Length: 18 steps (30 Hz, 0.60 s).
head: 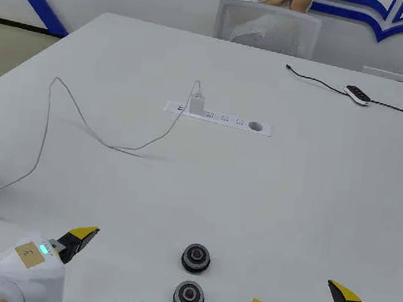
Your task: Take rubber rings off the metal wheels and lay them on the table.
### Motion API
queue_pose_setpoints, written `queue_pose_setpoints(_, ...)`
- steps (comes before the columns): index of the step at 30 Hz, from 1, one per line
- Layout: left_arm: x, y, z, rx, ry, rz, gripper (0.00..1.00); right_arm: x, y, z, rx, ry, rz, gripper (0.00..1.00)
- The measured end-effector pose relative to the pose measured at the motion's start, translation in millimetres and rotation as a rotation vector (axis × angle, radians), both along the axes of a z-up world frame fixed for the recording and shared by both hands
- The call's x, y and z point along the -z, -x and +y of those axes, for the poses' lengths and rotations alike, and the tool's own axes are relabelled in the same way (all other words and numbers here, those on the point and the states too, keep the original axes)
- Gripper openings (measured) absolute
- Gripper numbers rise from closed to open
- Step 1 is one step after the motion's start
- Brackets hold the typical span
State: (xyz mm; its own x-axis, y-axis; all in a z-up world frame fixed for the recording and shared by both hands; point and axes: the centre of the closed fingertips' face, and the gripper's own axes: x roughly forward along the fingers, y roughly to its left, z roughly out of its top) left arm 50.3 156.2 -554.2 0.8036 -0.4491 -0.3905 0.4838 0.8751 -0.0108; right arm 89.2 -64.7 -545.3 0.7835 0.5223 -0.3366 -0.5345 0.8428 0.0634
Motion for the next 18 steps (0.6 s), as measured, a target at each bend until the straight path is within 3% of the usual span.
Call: queue_pose_setpoints(18, 0.9, 0.4, -2.0, 0.013, 0.004, 0.004, 0.87, 4.7, 2.0, 1.4, -0.006, -0.003, 0.024, 0.77)
